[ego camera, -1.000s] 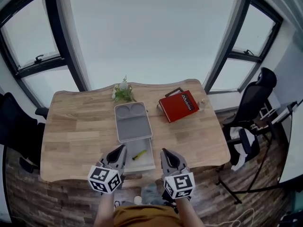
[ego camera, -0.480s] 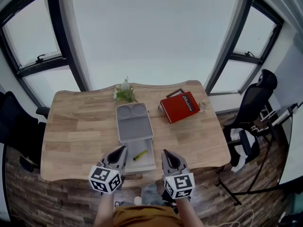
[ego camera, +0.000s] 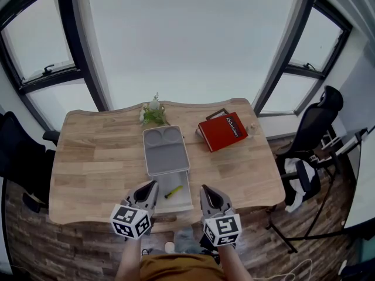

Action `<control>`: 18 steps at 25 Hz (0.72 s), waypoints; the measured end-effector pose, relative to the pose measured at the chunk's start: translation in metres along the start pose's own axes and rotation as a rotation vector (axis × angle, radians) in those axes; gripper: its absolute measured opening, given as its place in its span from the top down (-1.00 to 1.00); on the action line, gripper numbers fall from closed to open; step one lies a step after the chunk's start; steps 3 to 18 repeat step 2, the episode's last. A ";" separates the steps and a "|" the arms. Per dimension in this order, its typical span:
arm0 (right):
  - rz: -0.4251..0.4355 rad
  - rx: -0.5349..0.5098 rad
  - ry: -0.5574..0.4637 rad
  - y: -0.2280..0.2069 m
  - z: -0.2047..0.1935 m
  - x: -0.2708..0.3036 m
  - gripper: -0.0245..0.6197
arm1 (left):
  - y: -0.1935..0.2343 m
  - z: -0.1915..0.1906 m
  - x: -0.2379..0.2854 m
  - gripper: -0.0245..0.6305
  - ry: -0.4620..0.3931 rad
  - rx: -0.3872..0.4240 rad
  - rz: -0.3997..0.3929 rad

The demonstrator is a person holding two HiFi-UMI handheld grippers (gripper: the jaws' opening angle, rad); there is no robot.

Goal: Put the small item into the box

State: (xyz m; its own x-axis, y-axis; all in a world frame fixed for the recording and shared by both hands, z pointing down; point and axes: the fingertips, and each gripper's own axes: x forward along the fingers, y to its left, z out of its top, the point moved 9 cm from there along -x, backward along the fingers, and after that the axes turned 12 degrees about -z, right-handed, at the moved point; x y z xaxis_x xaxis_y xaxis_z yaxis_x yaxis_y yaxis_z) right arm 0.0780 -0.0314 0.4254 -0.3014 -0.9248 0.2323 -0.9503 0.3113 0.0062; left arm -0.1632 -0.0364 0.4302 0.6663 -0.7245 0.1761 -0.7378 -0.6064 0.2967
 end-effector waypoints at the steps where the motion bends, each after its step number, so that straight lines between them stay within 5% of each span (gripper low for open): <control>1: 0.000 0.000 0.000 0.000 0.000 0.001 0.91 | 0.001 0.000 0.000 0.92 0.000 -0.001 -0.002; 18: 0.000 0.000 -0.001 0.001 0.000 0.001 0.91 | 0.001 0.000 0.000 0.91 -0.001 -0.002 -0.004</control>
